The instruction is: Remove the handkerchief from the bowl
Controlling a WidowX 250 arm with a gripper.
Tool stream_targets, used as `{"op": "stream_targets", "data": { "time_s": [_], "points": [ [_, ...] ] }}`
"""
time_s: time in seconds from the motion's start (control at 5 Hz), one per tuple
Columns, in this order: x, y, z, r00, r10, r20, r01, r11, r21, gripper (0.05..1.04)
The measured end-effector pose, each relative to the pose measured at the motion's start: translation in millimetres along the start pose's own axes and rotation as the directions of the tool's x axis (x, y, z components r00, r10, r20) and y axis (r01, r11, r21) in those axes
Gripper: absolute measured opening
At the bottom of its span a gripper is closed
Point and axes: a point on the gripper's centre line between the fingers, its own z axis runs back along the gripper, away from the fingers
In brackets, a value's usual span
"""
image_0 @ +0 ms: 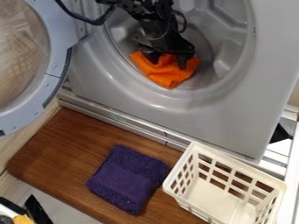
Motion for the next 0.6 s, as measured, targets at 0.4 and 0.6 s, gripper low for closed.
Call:
{"op": "stream_targets", "data": {
  "time_s": [0.4,0.6],
  "points": [
    [9,-6,30,0.999,-0.014,0.042,0.014,1.0,0.007,1.001],
    [8,-12,51,0.999,-0.02,0.045,0.02,1.0,0.004,1.001]
  ]
}}
